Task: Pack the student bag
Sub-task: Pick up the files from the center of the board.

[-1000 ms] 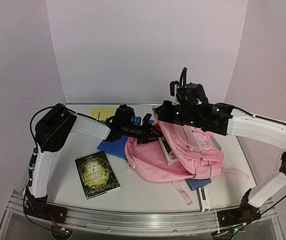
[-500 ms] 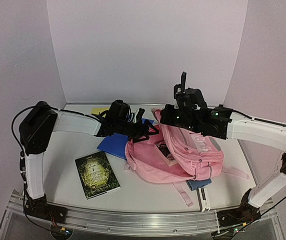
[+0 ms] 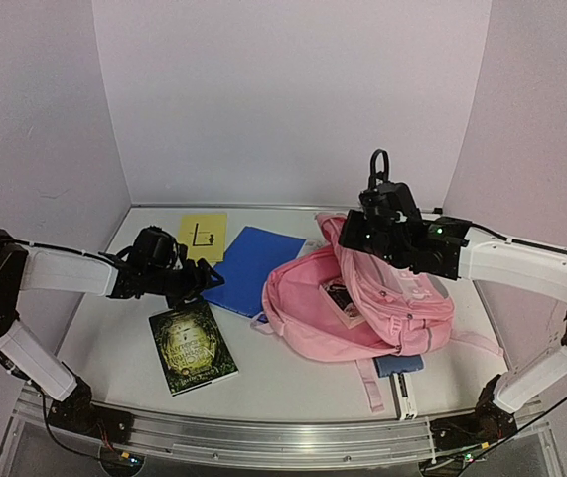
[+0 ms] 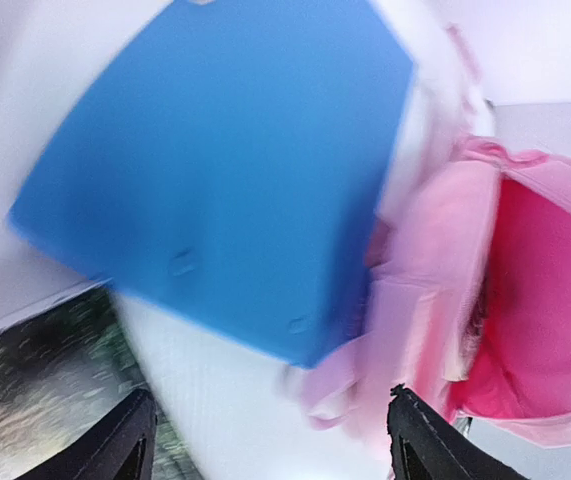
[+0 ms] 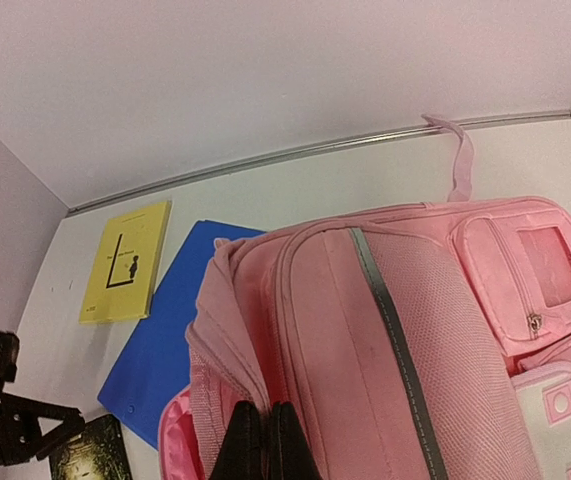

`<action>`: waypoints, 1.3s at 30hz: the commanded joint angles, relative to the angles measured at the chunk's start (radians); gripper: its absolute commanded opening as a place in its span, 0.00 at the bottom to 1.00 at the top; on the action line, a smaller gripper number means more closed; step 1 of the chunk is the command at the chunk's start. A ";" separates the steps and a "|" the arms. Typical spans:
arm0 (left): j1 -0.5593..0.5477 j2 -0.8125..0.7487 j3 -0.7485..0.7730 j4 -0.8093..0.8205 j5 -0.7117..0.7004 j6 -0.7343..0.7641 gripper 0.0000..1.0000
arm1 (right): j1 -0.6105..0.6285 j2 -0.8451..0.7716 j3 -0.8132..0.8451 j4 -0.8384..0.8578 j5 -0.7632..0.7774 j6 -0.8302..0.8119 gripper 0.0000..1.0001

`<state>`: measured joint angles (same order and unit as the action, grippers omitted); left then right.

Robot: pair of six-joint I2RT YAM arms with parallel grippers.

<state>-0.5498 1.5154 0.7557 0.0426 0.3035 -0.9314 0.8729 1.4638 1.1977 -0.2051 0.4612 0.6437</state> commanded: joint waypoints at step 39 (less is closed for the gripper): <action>-0.007 0.266 -0.092 0.517 -0.113 -0.379 0.44 | -0.047 -0.041 -0.033 -0.009 0.117 0.043 0.00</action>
<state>-0.5571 1.7855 0.6480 0.4994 0.2365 -1.3103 0.8364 1.4620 1.1702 -0.2259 0.5095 0.6819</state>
